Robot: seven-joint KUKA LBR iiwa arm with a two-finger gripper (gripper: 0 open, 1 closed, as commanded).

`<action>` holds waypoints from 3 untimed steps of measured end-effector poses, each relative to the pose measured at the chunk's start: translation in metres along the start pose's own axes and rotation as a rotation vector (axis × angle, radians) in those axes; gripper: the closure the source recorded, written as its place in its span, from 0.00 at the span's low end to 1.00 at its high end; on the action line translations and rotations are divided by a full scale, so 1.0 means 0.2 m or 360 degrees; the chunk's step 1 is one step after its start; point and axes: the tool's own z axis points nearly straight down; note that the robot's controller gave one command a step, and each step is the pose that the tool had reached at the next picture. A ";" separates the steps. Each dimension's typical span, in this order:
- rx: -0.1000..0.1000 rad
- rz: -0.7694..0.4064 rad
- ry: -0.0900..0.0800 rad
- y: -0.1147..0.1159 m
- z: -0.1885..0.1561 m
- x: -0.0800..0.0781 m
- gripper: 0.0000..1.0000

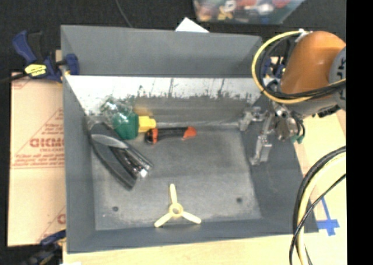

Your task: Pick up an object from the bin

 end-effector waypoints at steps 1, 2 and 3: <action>0.0002 -0.0008 -0.0012 0.00 -0.03 -0.01 0.00; 0.0005 -0.0311 -0.0023 0.56 0.43 -0.24 0.00; 0.0005 0.0318 -0.0037 0.65 -0.03 -0.20 0.00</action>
Offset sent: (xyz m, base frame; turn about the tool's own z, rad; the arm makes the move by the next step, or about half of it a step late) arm 0.0460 0.1132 -0.0892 -0.1939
